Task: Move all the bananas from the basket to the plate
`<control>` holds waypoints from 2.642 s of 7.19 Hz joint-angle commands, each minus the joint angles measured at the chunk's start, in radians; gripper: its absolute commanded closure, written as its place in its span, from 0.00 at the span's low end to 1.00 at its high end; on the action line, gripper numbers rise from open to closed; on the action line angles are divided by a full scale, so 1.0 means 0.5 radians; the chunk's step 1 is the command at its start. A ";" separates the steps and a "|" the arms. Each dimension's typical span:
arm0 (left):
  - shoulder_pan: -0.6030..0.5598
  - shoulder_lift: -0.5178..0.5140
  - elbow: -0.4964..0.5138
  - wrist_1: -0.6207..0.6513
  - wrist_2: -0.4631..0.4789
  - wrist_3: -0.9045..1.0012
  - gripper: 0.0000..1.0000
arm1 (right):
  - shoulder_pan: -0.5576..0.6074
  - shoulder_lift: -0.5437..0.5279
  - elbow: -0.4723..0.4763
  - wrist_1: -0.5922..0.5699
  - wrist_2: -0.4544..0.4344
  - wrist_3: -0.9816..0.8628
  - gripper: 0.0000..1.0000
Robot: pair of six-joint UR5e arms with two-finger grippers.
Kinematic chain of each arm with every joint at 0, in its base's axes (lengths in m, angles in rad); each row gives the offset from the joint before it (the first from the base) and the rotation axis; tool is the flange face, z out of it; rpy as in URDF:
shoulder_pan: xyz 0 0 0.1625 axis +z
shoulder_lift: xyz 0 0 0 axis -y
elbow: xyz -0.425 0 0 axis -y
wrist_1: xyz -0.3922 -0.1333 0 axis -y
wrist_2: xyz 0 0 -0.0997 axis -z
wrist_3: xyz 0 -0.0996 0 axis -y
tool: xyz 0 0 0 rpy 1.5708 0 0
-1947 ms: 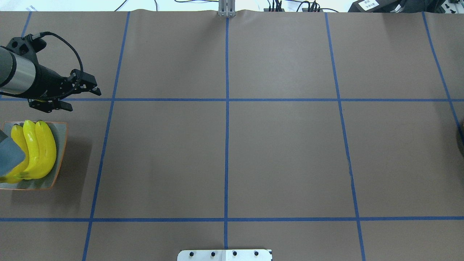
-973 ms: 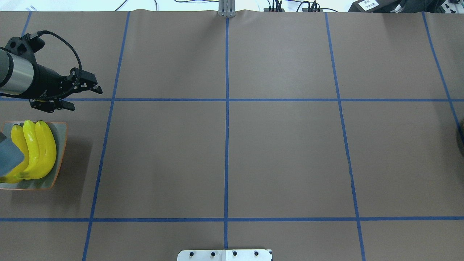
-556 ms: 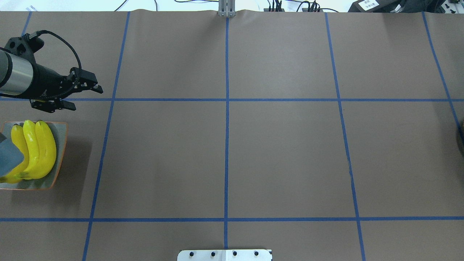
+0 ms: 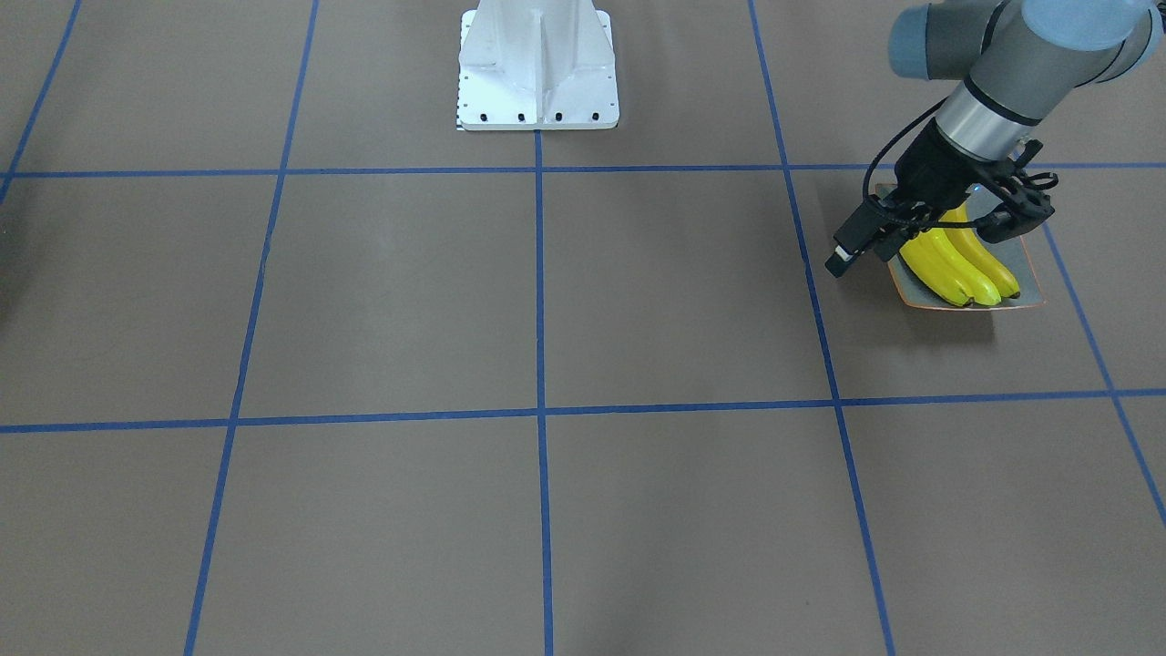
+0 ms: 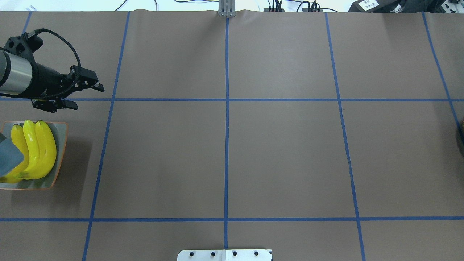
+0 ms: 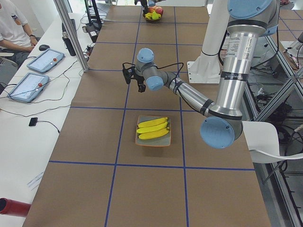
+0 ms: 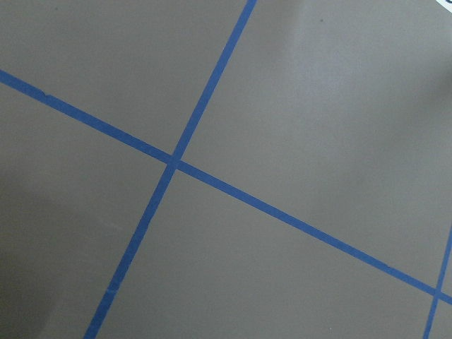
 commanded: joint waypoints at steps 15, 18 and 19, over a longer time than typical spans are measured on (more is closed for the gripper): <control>0.025 0.000 0.028 -0.098 -0.007 -0.094 0.00 | 0.414 0.086 0.385 -0.660 0.041 -0.692 1.00; 0.031 -0.015 0.031 -0.098 -0.007 -0.098 0.00 | 0.436 0.101 0.615 -0.914 0.035 -0.693 1.00; 0.031 -0.024 0.031 -0.098 -0.007 -0.098 0.00 | 0.429 0.125 0.722 -1.037 0.050 -0.659 1.00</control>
